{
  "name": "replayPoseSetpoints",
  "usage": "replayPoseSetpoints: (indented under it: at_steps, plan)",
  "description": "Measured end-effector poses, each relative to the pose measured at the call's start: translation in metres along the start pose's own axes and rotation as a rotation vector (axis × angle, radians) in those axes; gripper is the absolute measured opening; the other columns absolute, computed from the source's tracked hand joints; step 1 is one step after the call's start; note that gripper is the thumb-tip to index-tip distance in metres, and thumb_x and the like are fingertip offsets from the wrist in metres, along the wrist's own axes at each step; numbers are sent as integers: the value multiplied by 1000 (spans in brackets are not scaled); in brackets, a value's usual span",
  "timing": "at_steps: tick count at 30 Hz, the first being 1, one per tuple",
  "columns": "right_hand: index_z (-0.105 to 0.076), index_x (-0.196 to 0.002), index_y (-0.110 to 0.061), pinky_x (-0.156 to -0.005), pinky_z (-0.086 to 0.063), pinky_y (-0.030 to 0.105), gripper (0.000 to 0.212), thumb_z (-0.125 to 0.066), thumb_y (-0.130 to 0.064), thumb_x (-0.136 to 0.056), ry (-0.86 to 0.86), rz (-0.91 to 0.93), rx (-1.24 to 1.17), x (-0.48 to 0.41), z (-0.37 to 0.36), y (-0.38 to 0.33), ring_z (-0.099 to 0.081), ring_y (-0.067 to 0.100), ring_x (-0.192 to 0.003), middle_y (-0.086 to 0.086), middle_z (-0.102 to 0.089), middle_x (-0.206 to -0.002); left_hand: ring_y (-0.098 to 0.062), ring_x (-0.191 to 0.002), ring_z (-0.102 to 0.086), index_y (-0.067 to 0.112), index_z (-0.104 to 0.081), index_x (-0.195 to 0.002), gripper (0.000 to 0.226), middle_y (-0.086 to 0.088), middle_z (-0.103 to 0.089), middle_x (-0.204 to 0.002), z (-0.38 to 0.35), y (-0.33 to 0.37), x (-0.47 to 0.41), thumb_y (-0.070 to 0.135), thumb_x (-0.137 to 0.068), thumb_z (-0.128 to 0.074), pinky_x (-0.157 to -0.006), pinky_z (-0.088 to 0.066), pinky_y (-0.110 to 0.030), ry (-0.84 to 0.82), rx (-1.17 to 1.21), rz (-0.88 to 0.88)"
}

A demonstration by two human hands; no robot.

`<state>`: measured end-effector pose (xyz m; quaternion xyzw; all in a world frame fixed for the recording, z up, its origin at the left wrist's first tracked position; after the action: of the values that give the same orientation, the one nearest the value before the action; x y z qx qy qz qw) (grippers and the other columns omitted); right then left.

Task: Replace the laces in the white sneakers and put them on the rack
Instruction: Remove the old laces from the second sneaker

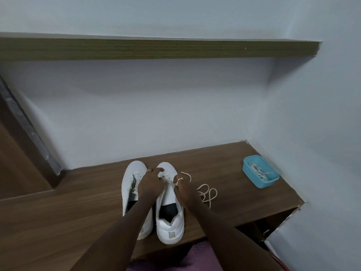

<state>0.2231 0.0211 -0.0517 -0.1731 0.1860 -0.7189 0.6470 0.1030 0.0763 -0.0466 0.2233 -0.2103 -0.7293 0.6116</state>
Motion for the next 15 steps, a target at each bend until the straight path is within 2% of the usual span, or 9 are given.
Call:
replayPoseSetpoints:
  at_steps: [2, 4, 9, 12, 15]
  plan:
    - [-51, -118, -7, -85, -48, 39, 32, -36, -19, -92, -5, 35, 7, -1, 0, -2, -59, 36, -101, 19, -58, -112, -19, -111, -56, 29, -66, -112, 31, 5, -57, -123, -5, 12, 0, 24, -87, -49, -87, -43, -31, -32, -225, -115]
    - [-50, -118, -6, -85, -47, 39, 32, -37, -19, -93, -19, 63, 27, -1, 0, -4, -58, 34, -102, 18, -59, -111, -17, -112, -54, 32, -67, -111, 29, 8, -60, -120, -9, 18, 1, 29, -88, -50, -88, -37, -31, -40, -400, -139]
    - [-49, -114, -4, -81, -45, 38, 25, -42, -14, -93, -18, 50, 22, -2, 2, -1, -58, 35, -100, 18, -59, -111, -19, -108, -52, 25, -69, -107, 29, 2, -66, -104, -5, 23, 4, 23, -91, -44, -85, -31, -33, 41, -521, -81]
    - [-51, -108, -6, -76, -44, 33, 20, -43, -14, -91, -10, 34, 18, 0, 5, 0, -60, 34, -96, 18, -60, -108, -22, -105, -57, 23, -69, -100, 26, 0, -68, -103, 10, 11, 5, 18, -88, -47, -88, -35, -34, 116, -303, 73]
    - [-51, -106, -6, -75, -44, 33, 18, -43, -14, -91, 1, 37, 12, 2, 6, 1, -59, 33, -97, 18, -61, -104, -31, -104, -58, 11, -68, -98, 23, -11, -66, -106, 37, -21, 10, 9, -89, -47, -89, -39, -37, 294, 126, 354]
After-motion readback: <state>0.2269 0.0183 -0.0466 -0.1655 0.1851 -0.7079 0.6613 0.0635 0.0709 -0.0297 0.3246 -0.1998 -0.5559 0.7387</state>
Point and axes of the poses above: each hand's wrist, its own x-axis away from the middle knuckle, its own z-axis out of the back of the hand, y = z × x, the point moved 7 cm from there along -x, towards the middle knuckle
